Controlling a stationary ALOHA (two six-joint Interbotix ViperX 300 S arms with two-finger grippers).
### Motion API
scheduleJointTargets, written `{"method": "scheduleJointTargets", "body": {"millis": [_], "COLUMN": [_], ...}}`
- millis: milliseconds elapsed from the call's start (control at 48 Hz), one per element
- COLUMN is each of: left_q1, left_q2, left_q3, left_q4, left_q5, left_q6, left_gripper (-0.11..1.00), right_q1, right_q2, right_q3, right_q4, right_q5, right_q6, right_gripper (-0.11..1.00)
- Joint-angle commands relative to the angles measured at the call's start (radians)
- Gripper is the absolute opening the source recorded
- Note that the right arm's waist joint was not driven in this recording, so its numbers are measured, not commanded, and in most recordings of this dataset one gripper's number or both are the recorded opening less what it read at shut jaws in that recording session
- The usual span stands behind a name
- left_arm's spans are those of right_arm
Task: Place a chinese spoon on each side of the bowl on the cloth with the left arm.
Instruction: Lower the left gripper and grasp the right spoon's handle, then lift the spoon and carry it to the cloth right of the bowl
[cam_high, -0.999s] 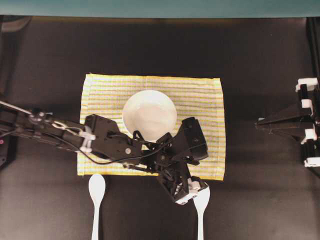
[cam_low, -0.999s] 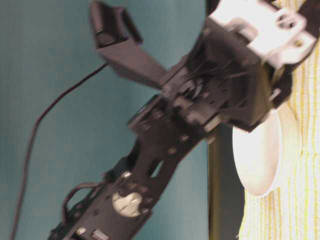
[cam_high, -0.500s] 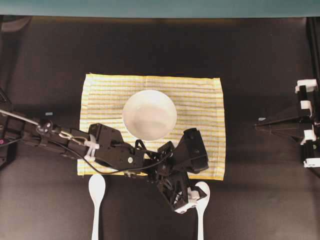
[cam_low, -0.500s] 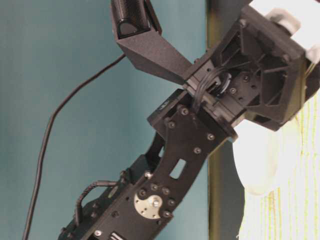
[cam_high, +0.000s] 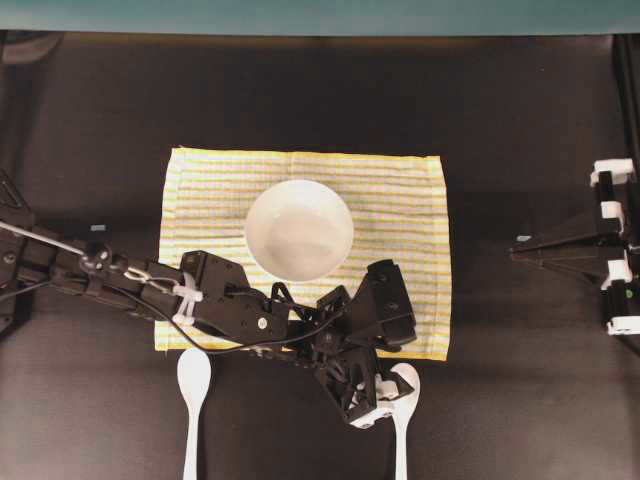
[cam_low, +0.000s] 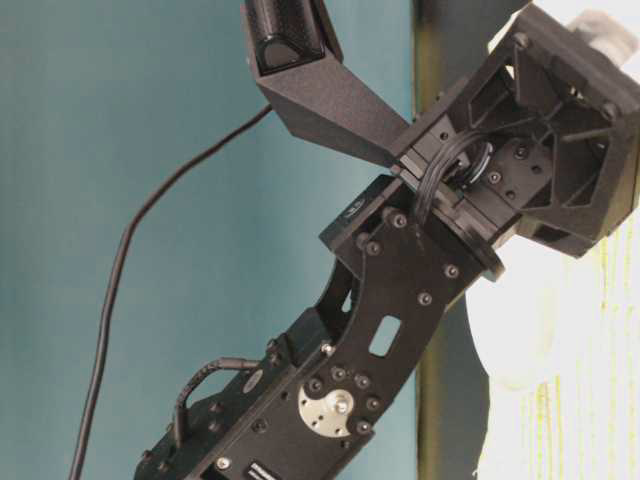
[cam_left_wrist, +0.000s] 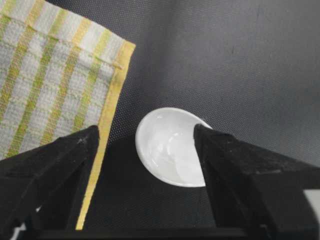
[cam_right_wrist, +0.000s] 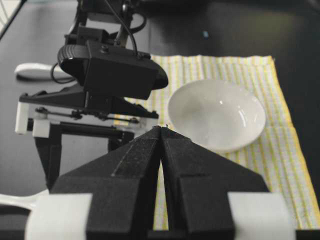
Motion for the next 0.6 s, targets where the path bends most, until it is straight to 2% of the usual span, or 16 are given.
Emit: {"method": "scheduleJointTargets", "body": {"millis": [0,104,187,396,583], "left_q1": [0.0,-0.003,-0.003,-0.003,0.012], "left_q2": [0.0,0.0,-0.002,-0.02,-0.057], "left_q3": [-0.005,-0.005,-0.011,-0.018,-0.037], "left_q4": [0.003,0.003,0.003,0.005,0.005], "left_q5": [-0.009,-0.005,-0.003,-0.002,0.048], "left_q6": [-0.002,0.002,0.005,0.02,0.02], "left_gripper": [0.7,0.65,0.55,0.09,0.08], "right_q1": [0.0,-0.002,0.0,-0.002,-0.002], "right_q2": [0.005,0.005,0.005,0.005,0.005], "right_q3": [-0.006,-0.003,-0.002,0.003,0.006], "right_q4": [0.002,0.002,0.002,0.002,0.002], "right_q5": [-0.006,-0.006,-0.005,-0.006,-0.006], "right_q6": [0.006,0.006,0.005,0.006,0.005], "right_gripper": [0.0,0.0,0.0,0.0,0.0]}}
